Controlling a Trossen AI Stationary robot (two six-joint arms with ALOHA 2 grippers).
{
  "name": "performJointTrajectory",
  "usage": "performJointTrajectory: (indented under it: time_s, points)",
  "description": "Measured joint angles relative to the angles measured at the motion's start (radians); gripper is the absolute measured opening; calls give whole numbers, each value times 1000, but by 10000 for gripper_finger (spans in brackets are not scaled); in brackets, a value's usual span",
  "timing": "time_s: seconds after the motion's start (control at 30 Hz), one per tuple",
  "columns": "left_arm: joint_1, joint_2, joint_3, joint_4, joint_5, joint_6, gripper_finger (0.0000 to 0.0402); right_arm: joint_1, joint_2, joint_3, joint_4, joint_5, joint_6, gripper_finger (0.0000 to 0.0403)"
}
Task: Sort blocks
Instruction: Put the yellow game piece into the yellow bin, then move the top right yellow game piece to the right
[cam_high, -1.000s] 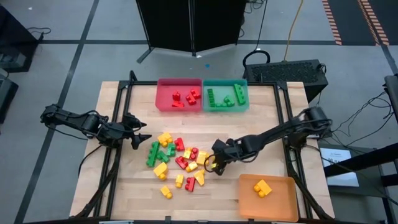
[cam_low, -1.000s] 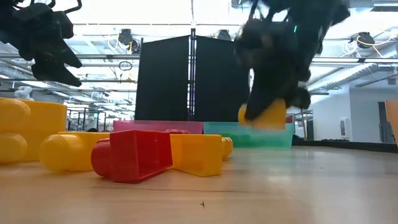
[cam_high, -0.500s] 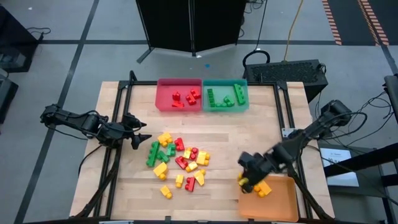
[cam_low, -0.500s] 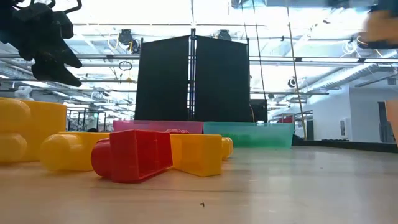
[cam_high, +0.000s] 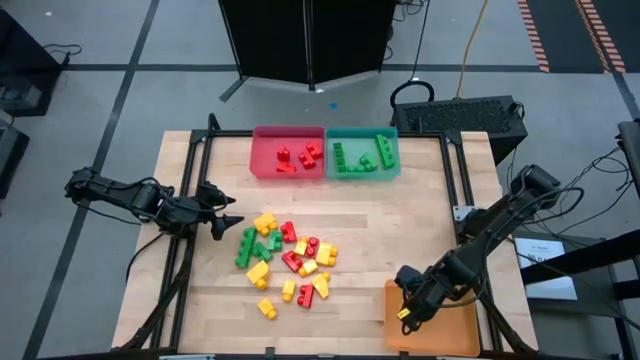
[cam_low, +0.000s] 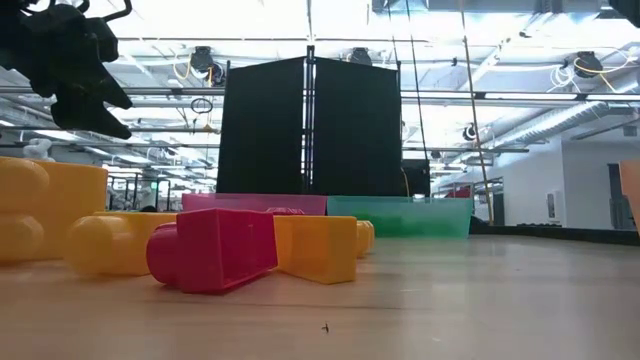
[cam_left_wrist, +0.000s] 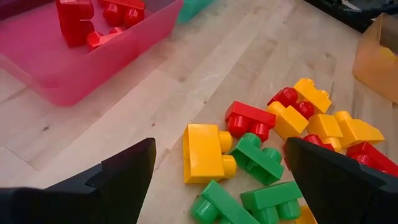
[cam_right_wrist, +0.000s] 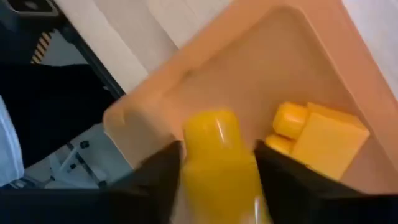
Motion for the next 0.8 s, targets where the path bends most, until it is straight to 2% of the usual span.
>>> performJointTrajectory:
  time_s: [0.1, 0.2, 0.37, 0.53, 0.6, 0.8]
  points:
    - [0, 0, 0, 0, 0, 0, 361, 0, 1, 0, -45, -47, 19, 311]
    - [0, 0, 0, 0, 0, 0, 361, 2, -1, 0, -74, -82, 22, 357]
    - [0, 0, 0, 0, 1, 0, 361, 4, -11, 0, 1, -53, 33, 354]
    - [0, 0, 0, 0, 1, 0, 361, -57, -42, 1, 245, 126, -11, 338]
    - [0, 0, 0, 0, 1, 0, 361, -95, -44, 2, 305, 184, -88, 338]
    - [0, 0, 0, 0, 3, 0, 361, -230, -20, 1, 262, 372, -380, 338]
